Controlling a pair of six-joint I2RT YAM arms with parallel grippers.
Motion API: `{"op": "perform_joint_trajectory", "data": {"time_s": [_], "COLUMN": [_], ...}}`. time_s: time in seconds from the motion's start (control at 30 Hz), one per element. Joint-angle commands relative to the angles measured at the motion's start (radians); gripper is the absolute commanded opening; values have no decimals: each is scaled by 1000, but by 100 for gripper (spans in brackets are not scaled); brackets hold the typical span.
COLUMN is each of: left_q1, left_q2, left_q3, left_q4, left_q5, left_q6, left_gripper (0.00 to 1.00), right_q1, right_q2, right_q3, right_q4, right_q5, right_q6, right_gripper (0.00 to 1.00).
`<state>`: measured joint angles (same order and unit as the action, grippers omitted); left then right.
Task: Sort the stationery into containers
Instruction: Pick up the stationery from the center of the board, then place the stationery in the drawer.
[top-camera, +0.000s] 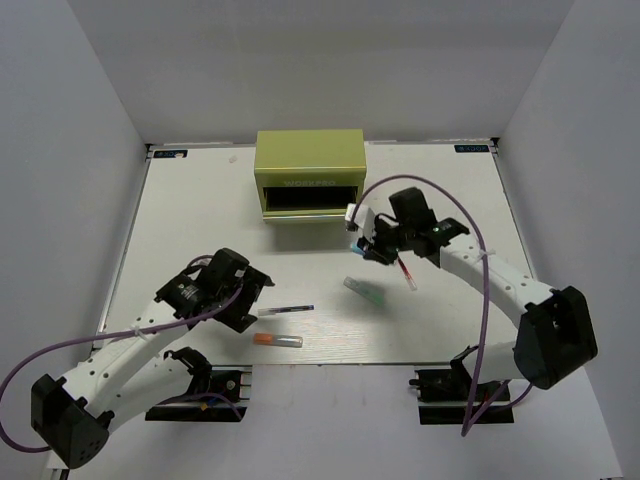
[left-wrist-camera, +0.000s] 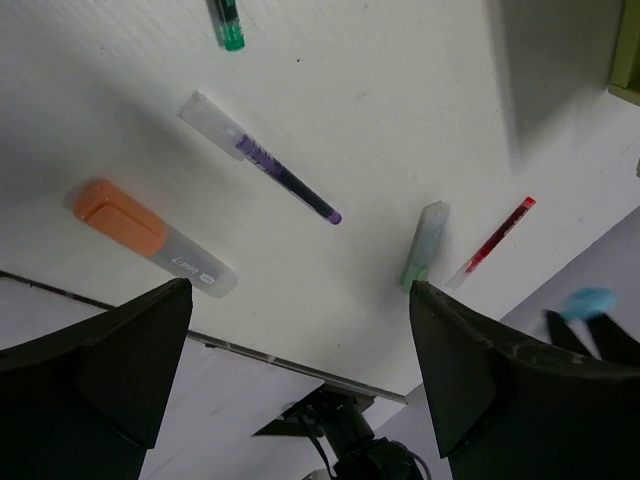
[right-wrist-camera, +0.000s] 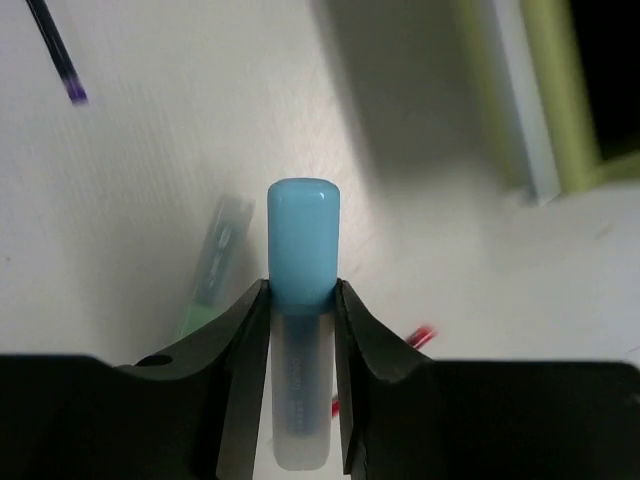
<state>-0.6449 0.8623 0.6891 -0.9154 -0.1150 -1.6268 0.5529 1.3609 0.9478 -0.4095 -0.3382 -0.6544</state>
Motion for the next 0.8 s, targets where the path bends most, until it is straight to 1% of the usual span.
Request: {"op": "perform_joint_trajectory", "data": {"time_s": [0.0, 0.03, 0.07, 0.23, 0.27, 0.3, 0.4, 0.43, 0.5, 0.57, 0.6, 0.63, 0.77], "left_q1": [-6, -6, -6, -6, -6, -6, -6, -6, -6, -6, -6, -6, -6], "left_q2": [4, 17, 17, 26, 26, 26, 26, 17, 17, 7, 7, -3, 6], "left_q3": [46, 55, 55, 23, 9, 9, -13, -13, -22, -22, -22, -22, -63], "left_q4": [-89, -111, -111, -134, -134, -134, -134, -134, -143, -143, -143, -143, -108], "left_q5": [14, 26, 40, 96, 106, 115, 124, 124, 124, 115, 115, 115, 124], "left_q6": [-56, -65, -74, -93, -93, -102, -102, -111, -111, -111, -111, -111, -120], "left_gripper": [100, 100, 100, 100, 100, 100, 98, 98, 98, 98, 97, 95, 92], "right_q1": [16, 22, 25, 51, 61, 64, 71, 73, 74, 73, 70, 73, 73], "right_q2": [-25, -7, 13, 165, 216, 231, 332, 357, 452, 501, 533, 544, 586], "right_q3": [156, 236, 259, 503, 537, 552, 629, 711, 759, 819, 825, 830, 850], "right_q4": [-98, -103, -91, -26, -9, 45, 86, 80, 54, 49, 49, 61, 58], "right_q5": [-189, -224, -238, -266, -268, -269, -260, -260, -263, -252, -251, -234, -216], "right_q6": [-224, -235, -240, -226, -231, -235, -258, -258, -257, -245, -241, -240, -223], "right_gripper": [7, 7, 7, 7, 7, 7, 7, 8, 8, 10, 15, 18, 46]}}
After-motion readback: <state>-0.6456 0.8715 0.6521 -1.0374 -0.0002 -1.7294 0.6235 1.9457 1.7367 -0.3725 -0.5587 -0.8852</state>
